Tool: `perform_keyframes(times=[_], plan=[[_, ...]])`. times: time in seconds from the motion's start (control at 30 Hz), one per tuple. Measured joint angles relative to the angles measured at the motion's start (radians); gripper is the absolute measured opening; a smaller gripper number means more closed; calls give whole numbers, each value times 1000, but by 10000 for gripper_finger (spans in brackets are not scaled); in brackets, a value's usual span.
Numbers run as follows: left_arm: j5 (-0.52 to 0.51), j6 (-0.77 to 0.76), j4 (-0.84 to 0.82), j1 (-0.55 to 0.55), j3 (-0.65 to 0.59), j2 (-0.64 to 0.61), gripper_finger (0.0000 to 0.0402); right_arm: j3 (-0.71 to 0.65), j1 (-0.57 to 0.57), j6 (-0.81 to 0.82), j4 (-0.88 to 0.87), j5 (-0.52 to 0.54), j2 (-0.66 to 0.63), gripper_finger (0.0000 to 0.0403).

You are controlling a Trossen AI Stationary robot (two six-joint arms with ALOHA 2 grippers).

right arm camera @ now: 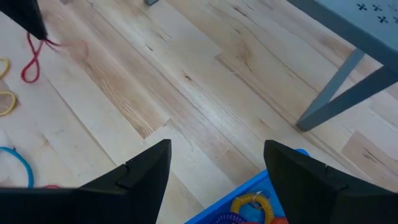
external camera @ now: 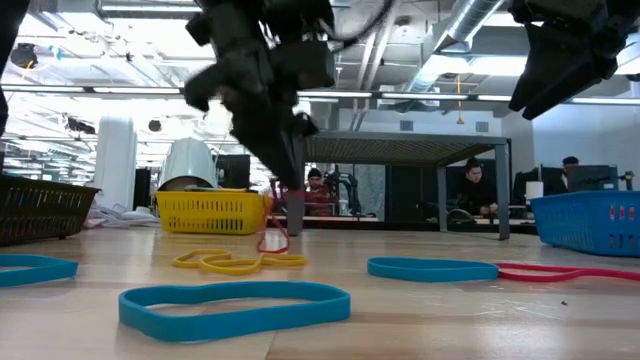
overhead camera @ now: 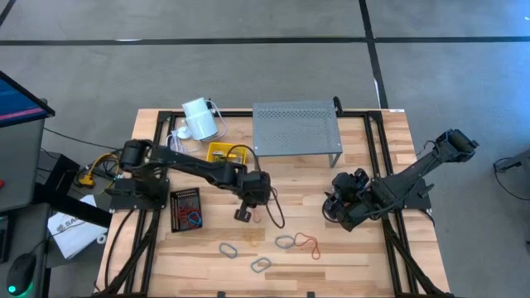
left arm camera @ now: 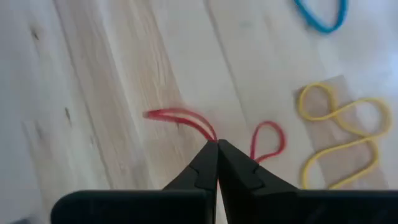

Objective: Pick & Place Office Desk Supplies
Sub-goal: Put the red rubber band into the black bin

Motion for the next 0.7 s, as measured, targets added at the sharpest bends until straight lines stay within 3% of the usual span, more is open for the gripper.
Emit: perform_keyframes(times=[0.7], plan=[[-135, -71, -226, 0, 2, -245, 0, 0, 0, 0, -5, 1, 0, 254]])
